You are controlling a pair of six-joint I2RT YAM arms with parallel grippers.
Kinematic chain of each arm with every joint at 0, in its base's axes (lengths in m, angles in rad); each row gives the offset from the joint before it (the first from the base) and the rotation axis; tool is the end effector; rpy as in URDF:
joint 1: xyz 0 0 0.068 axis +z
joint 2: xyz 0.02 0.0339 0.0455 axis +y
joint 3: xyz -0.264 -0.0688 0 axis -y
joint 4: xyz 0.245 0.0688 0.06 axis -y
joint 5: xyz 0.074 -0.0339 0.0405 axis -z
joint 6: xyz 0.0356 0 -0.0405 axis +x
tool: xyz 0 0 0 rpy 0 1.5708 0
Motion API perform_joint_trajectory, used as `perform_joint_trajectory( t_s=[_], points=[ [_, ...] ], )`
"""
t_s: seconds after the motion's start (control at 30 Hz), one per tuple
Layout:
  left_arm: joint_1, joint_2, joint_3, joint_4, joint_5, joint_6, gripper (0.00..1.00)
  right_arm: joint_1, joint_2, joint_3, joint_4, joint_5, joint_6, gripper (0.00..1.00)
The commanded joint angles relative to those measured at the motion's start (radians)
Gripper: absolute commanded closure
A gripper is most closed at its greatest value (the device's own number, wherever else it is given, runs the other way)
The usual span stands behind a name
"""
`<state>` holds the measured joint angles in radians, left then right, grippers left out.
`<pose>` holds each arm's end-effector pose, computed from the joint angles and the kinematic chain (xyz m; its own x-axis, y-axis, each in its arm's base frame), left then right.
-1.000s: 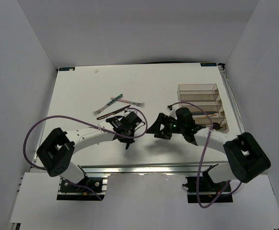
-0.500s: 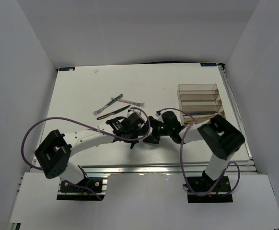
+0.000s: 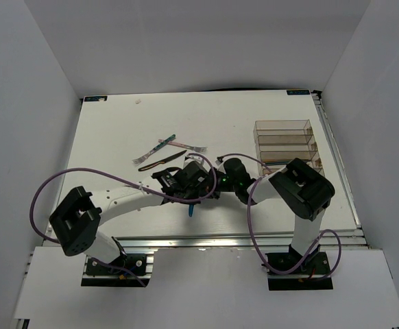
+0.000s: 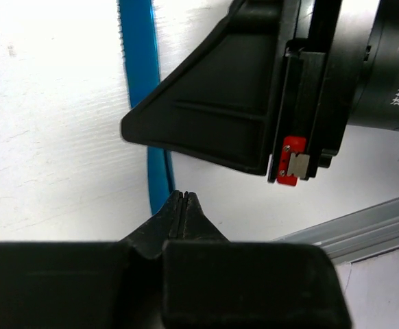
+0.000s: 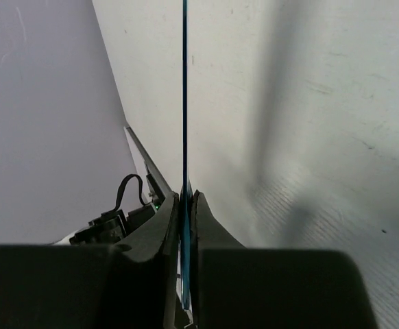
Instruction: Sort the eating utensils into containers
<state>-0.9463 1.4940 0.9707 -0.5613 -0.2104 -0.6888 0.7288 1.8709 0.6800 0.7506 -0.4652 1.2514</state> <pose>0.1772 -0.2332 0.2101 -0.8671 0.1400 -0.4781 0.2399 0.9584 -0.1544 0.2433 0.2386 0.1153 -0.9524 0.2873 -0.1025 0.0199 0.3940 0.9189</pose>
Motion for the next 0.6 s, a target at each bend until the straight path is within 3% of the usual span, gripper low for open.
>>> perform_joint_trajectory(
  t_s=[0.0,0.13,0.23,0.27,0.33,0.37,0.43,0.47,0.57],
  points=[
    [-0.005,-0.07,0.04,-0.017,-0.059,-0.014,1.0,0.0,-0.035,0.01,0.01,0.028,-0.021,1.0],
    [-0.005,-0.139,0.075,-0.09,-0.127,-0.038,1.0,0.0,-0.077,-0.002,0.006,0.033,-0.052,1.0],
    [-0.005,-0.204,0.111,-0.147,-0.161,-0.048,0.99,0.0,-0.149,0.015,-0.094,0.08,-0.142,1.0],
    [-0.005,-0.239,0.126,-0.158,-0.17,-0.045,0.96,-0.002,-0.168,0.033,-0.196,0.108,-0.179,1.0],
    [-0.005,-0.276,0.131,-0.181,-0.214,-0.044,0.76,-0.003,-0.226,0.084,-0.281,0.129,-0.287,1.0],
    [-0.005,-0.305,0.126,-0.192,-0.239,-0.044,0.41,-0.012,-0.249,0.098,-0.371,0.158,-0.317,1.0],
    [-0.005,-0.327,0.115,-0.235,-0.296,-0.054,0.09,-0.029,-0.32,0.125,-0.457,0.203,-0.374,1.0],
    [-0.005,-0.334,0.111,-0.242,-0.332,-0.057,0.02,-0.058,-0.346,0.125,-0.494,0.248,-0.383,1.0],
    [-0.005,-0.354,0.088,-0.276,-0.377,-0.063,0.02,-0.159,-0.432,0.118,-0.598,0.28,-0.389,1.0]
  ],
)
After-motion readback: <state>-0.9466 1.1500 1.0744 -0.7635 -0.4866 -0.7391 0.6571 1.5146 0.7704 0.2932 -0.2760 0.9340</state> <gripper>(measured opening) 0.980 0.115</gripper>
